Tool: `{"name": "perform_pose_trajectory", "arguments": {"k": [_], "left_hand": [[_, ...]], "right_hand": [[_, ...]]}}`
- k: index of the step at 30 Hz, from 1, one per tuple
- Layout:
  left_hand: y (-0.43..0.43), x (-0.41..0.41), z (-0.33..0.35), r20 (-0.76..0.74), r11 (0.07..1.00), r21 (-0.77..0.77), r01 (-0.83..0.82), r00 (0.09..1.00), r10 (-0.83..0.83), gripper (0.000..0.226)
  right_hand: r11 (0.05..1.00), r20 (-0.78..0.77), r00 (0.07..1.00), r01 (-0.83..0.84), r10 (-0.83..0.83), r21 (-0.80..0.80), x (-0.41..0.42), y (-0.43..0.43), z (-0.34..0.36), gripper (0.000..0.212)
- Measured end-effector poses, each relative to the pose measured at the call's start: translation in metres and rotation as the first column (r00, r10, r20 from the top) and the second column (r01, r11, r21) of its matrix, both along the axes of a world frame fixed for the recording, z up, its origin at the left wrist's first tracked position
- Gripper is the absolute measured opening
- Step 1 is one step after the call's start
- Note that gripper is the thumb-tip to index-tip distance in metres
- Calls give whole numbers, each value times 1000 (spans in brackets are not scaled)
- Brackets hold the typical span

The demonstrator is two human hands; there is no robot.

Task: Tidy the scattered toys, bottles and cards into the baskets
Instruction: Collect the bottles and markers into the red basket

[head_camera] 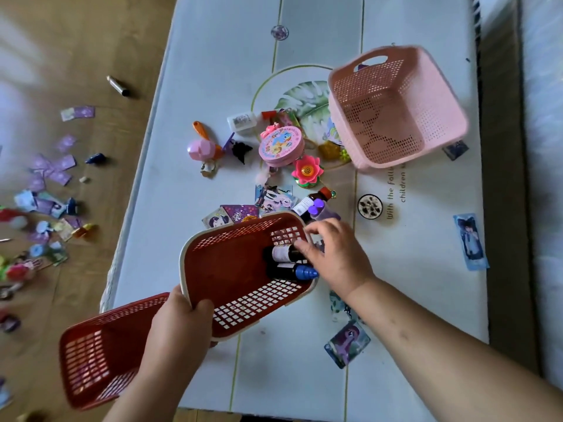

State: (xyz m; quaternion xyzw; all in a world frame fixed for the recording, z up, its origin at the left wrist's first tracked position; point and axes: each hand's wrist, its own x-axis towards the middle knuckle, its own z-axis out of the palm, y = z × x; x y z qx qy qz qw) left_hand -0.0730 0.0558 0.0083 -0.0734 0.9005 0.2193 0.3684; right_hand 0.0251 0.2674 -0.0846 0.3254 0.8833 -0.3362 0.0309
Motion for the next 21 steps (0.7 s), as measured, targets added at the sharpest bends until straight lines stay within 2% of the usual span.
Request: {"name": "perform_pose_trajectory", "arguments": {"k": [3, 4, 7, 9, 12, 16, 19, 21], "left_hand": [[-12, -3, -6, -10, 999, -35, -17, 1000, 16, 8], [-17, -4, -8, -8, 999, -43, -33, 999, 32, 8], [-26, -7, -14, -1, 996, -36, -76, 997, 76, 10], [-29, -8, -16, 3, 995, -31, -91, 996, 91, 11], [-32, -10, -18, 15, 994, -26, -107, 994, 108, 12], [-32, -13, -20, 24, 992, -8, -126, 992, 127, 13], [-31, -16, -20, 24, 993, -7, -116, 993, 116, 11], [-29, -17, -20, 26, 993, -7, -122, 992, 122, 11]], "right_hand": [[961, -42, 961, 274, -272, 35, -20, 15, -15, 28], [961, -6, 963, 271, -271, 51, -30, 22, -21, 28], [991, 200, 972, 119, -127, 54, -47, 38, -34, 37], [992, 283, 951, 125, -124, 14, -45, 41, -39, 48], [995, 341, 935, 90, -97, 39, -34, 37, -45, 44], [975, 330, 919, 188, -217, 118, -32, 39, -43, 36], [943, 293, 898, 295, -328, 152, -46, 43, -42, 46], [954, 377, 876, 276, -299, 116, -59, 46, -47, 60]]}}
